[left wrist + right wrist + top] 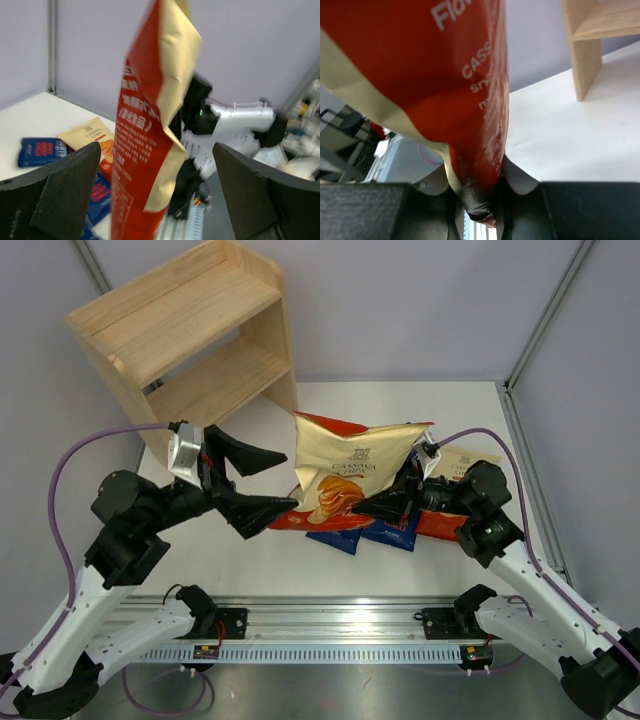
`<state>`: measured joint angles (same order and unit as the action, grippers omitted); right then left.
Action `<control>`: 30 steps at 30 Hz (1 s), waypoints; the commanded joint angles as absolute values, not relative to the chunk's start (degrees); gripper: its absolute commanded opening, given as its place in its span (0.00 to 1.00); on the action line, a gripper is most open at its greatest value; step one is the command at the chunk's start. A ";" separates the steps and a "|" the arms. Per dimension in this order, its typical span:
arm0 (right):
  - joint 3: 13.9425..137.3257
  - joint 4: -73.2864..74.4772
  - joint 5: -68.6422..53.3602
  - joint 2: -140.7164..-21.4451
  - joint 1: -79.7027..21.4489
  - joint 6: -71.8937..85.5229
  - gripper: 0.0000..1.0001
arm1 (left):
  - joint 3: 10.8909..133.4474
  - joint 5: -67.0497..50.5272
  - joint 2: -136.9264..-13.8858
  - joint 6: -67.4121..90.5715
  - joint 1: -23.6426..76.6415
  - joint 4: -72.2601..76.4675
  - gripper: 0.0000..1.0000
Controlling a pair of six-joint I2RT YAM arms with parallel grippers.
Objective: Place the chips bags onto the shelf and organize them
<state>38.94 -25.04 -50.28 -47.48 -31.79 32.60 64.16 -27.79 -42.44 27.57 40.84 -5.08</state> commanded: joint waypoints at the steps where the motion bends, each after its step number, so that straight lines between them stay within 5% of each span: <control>1: 46.13 -11.27 -57.92 -47.64 -32.26 30.68 0.13 | 62.77 -40.68 -40.70 9.06 41.04 -9.67 0.99; 15: 60.03 15.03 -63.80 -51.85 -32.69 17.32 0.14 | 62.85 -48.25 -49.13 9.75 41.04 -6.07 0.96; 18: 61.87 19.75 -63.11 -52.47 -33.05 13.03 0.14 | 62.75 -47.37 -49.74 10.72 41.04 -5.45 0.74; 19: 62.31 20.47 -63.11 -52.56 -33.05 12.14 0.15 | 62.58 -47.37 -49.83 11.16 41.04 -5.10 0.52; 21: 62.67 20.22 -62.15 -52.47 -33.05 11.78 0.15 | 61.88 -46.76 -49.92 12.73 41.04 -3.08 0.28; 23: 62.67 19.52 -60.48 -51.95 -33.05 12.21 0.18 | 61.35 -43.88 -49.66 13.70 41.04 -2.73 0.14; 28: 61.88 16.09 -48.71 -48.70 -32.96 14.94 0.61 | 57.31 -33.95 -46.41 19.15 41.04 2.72 0.02; 30: 60.56 13.82 -41.53 -47.12 -32.96 18.18 0.71 | 54.94 -28.93 -44.13 22.48 41.04 5.69 0.00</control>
